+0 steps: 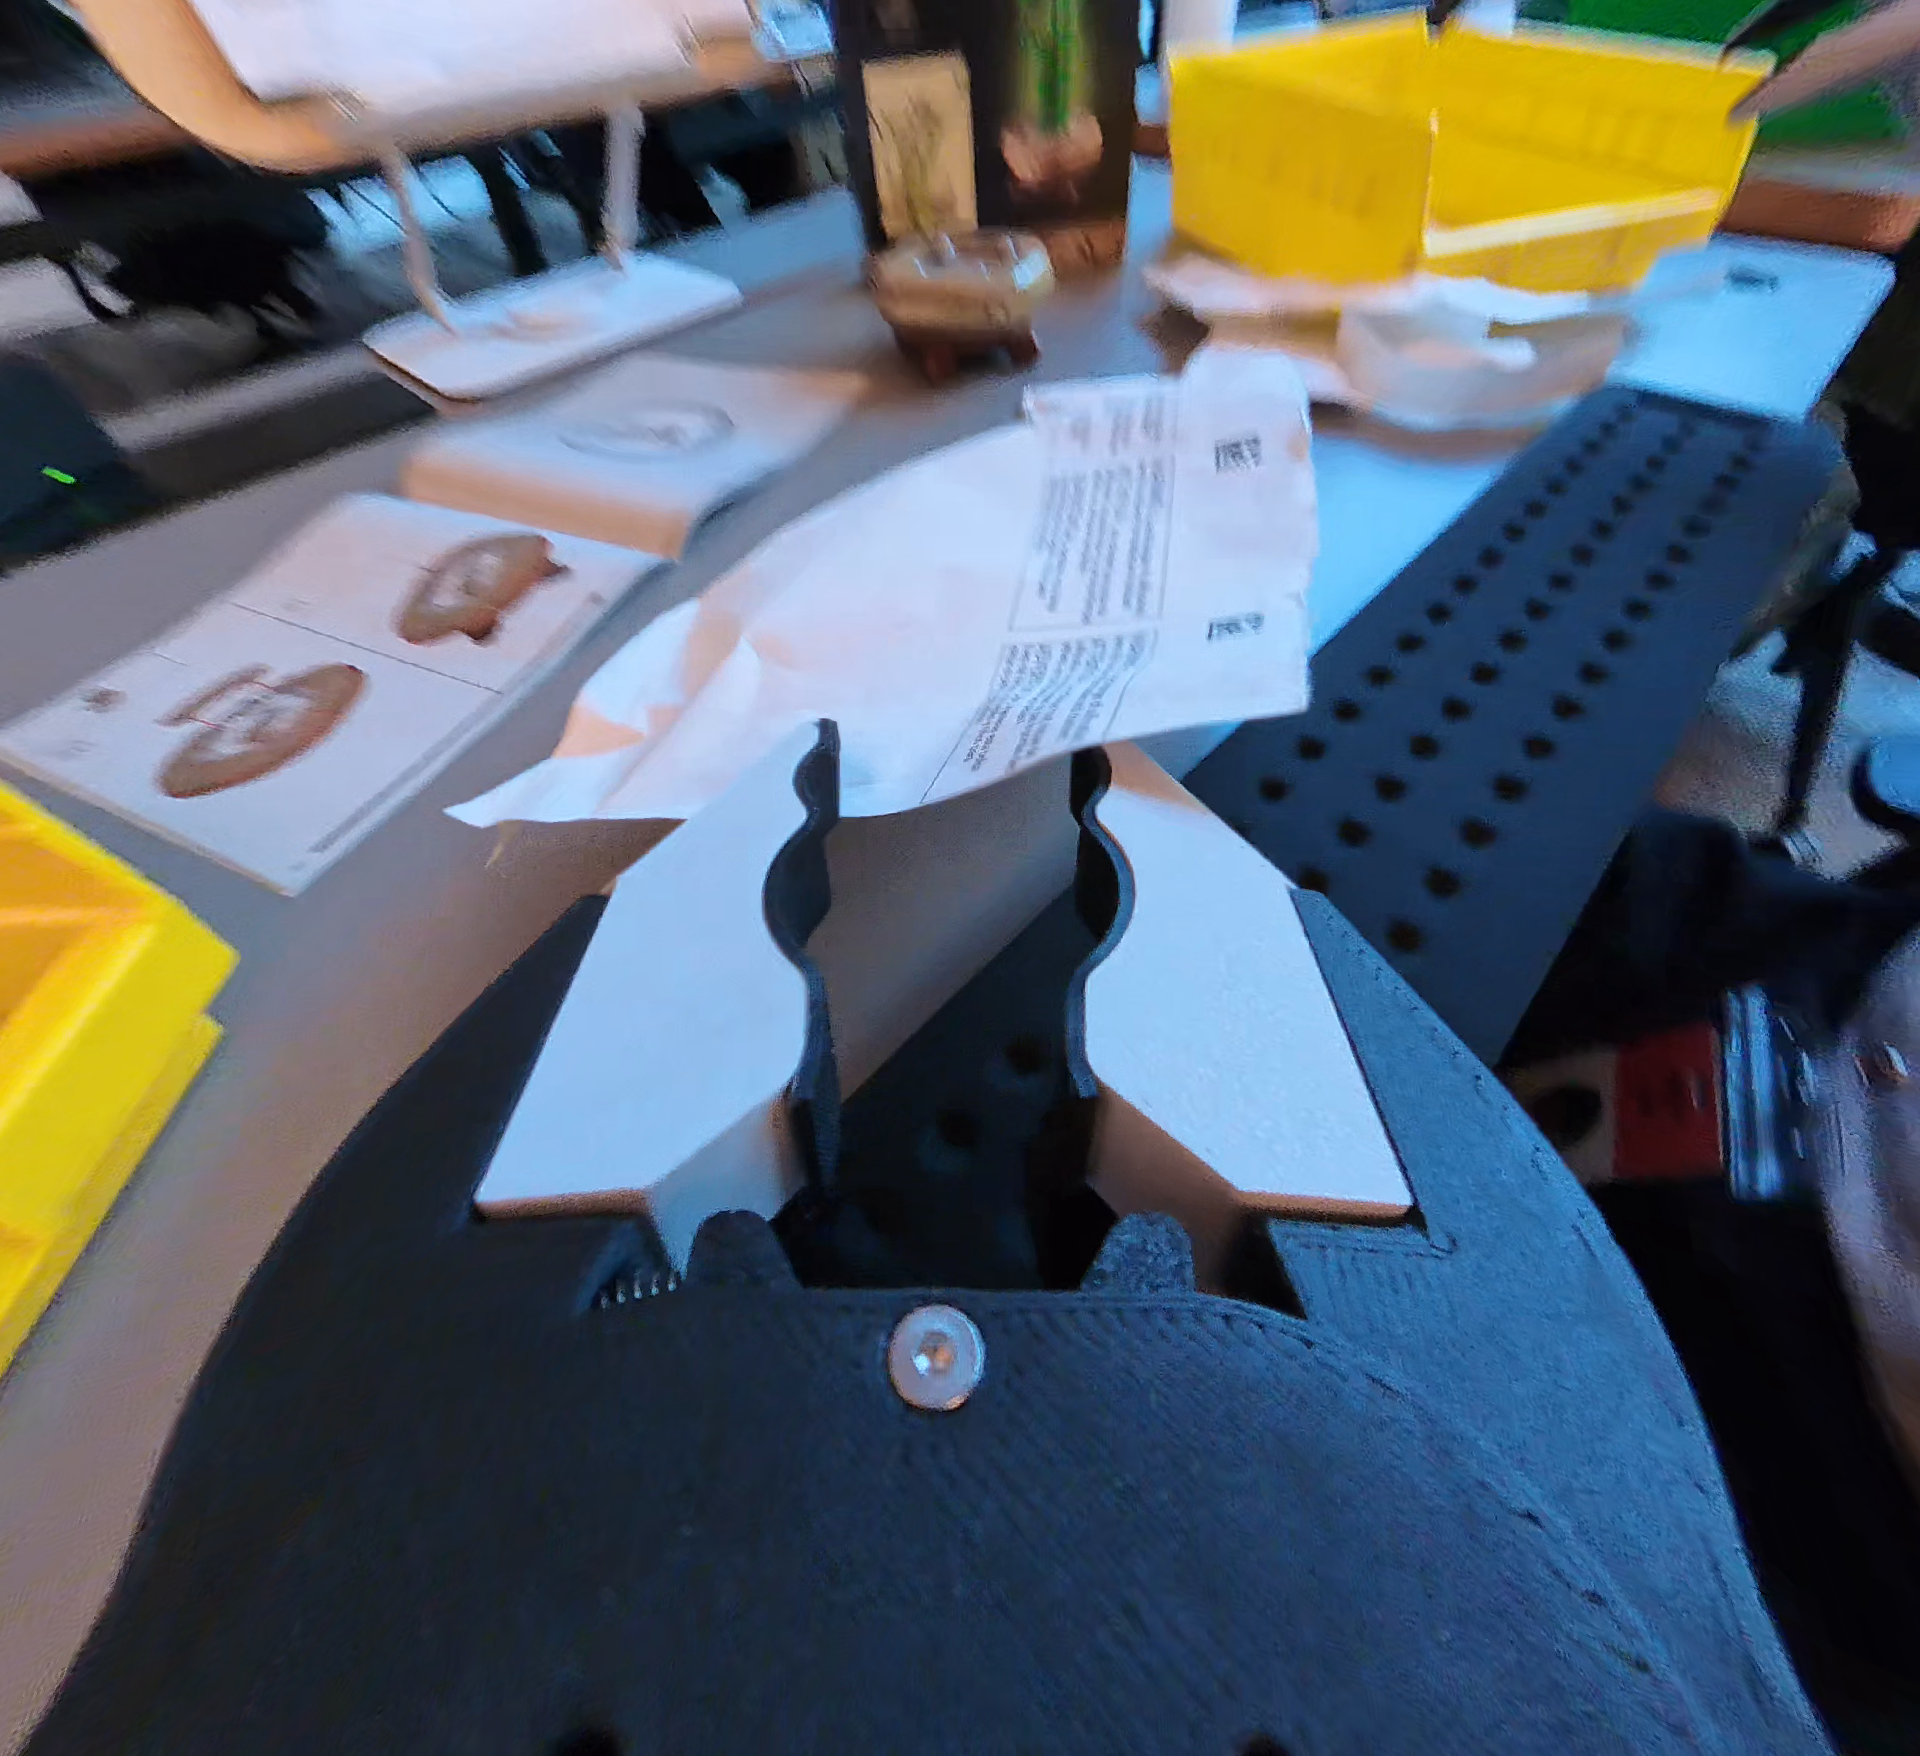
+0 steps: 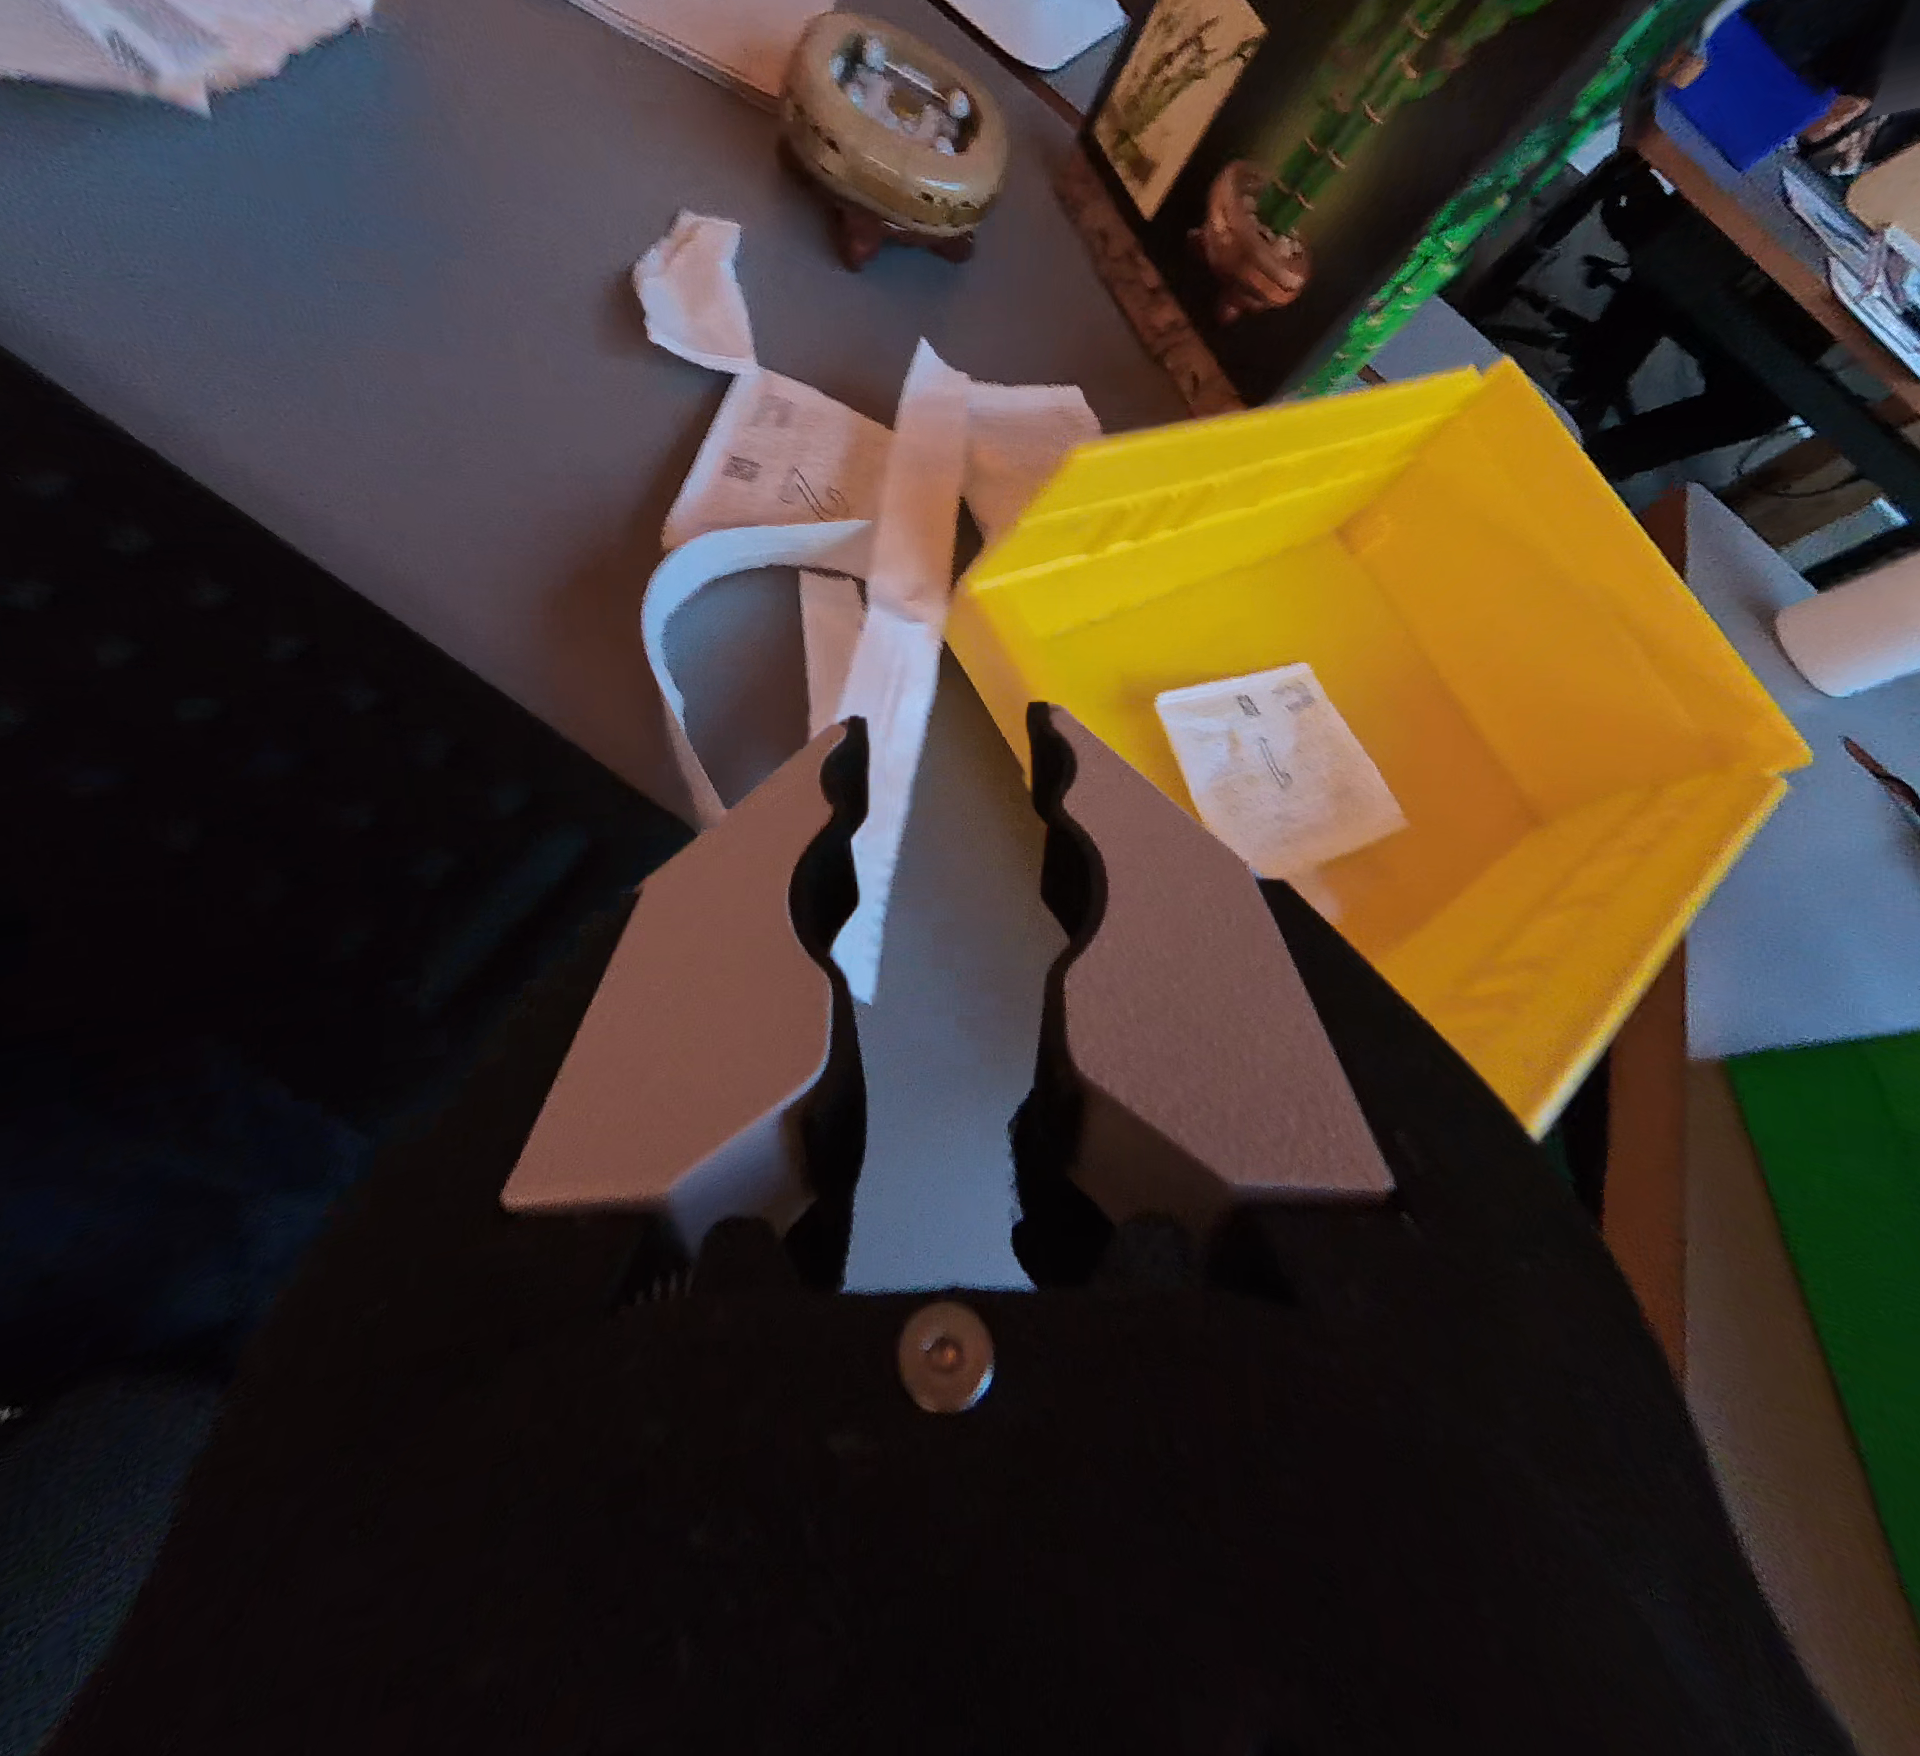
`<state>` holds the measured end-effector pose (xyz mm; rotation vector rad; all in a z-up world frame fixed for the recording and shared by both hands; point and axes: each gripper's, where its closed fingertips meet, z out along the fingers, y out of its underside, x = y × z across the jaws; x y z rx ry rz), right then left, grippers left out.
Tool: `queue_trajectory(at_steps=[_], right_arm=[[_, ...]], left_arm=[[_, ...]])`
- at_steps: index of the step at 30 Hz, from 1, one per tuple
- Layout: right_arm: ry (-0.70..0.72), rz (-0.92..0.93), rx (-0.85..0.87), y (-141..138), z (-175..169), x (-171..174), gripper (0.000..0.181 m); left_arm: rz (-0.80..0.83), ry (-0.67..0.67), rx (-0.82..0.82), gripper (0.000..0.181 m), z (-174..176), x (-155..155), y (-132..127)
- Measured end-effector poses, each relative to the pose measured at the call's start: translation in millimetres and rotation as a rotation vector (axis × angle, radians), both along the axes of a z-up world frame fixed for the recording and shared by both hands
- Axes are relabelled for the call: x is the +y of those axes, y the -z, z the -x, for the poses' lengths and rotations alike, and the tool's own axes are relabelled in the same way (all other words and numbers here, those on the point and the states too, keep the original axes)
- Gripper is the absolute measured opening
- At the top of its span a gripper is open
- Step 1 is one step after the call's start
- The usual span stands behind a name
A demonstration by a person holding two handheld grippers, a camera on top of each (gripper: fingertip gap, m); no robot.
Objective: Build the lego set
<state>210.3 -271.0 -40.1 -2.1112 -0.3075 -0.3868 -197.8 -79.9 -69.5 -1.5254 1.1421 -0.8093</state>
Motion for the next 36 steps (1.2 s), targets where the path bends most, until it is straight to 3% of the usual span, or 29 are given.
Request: queue_trajectory(at_steps=[5,10,14,20,27,36], right_arm=[[-0.091,-0.065,0.014,-39,50,40,0.030],[-0.157,-0.128,-0.013,-78,106,73,0.030],[-0.178,-0.202,0.057,-92,142,93,0.034],[-0.236,-0.299,0.208,-91,183,101,0.041],[-0.252,-0.447,0.302,-102,186,81,0.049],[-0.147,-0.543,0.305,-107,130,33,0.054]], left_arm=[[0.017,-0.086,-0.012,0.056,11,-7,5],[0.194,-0.115,-0.206,0.056,23,-10,4],[0.338,-0.075,-0.322,0.054,34,-19,4],[0.343,-0.053,-0.362,0.051,48,-35,15],[0.227,-0.080,-0.381,0.046,60,-43,9],[0.180,-0.076,-0.377,0.043,65,-42,6]])
